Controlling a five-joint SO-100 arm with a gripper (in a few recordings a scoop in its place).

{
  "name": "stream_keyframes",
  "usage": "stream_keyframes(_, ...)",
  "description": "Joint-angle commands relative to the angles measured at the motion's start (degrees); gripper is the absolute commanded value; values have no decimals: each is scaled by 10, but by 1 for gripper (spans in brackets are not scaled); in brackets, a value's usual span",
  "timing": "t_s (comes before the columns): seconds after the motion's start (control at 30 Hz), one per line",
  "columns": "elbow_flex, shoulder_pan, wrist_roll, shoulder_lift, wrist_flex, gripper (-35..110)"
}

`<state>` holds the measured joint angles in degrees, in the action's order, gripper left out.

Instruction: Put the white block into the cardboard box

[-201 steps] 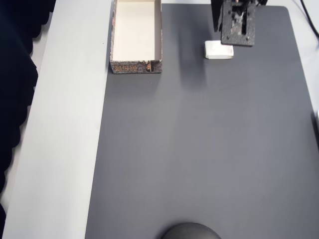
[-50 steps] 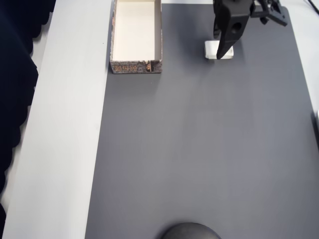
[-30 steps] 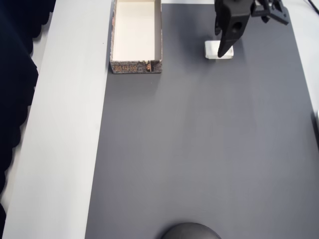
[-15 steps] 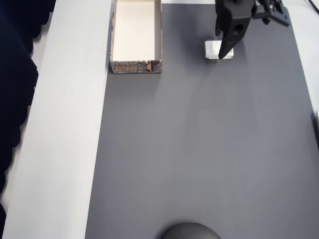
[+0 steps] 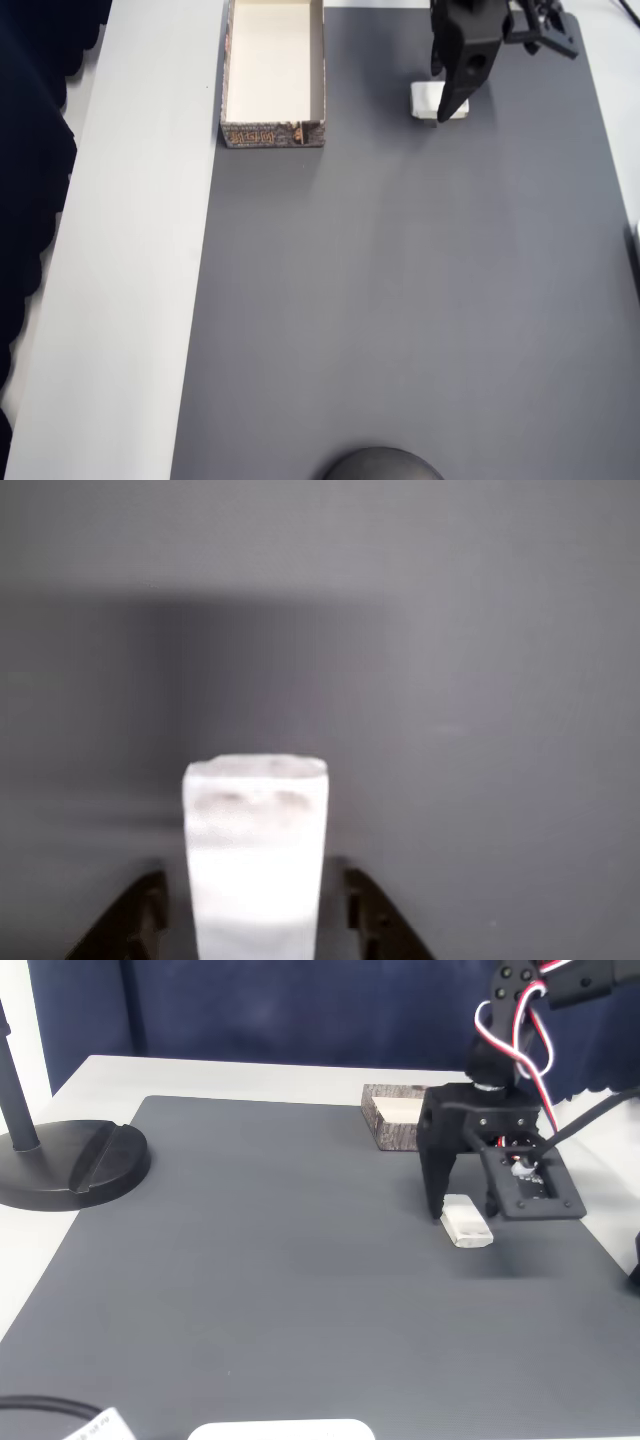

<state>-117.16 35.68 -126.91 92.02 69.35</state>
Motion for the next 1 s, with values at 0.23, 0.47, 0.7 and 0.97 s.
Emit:
stream_keyframes(0.23, -4, -4, 4, 1, -12, 23)
stream_keyframes(0.47, -8, -4, 4, 1, -17, 23)
stream_keyframes(0.7, -8, -4, 2, -1, -19, 21)
stream_keyframes(0.97, -14, -4, -3, -1, -21, 15)
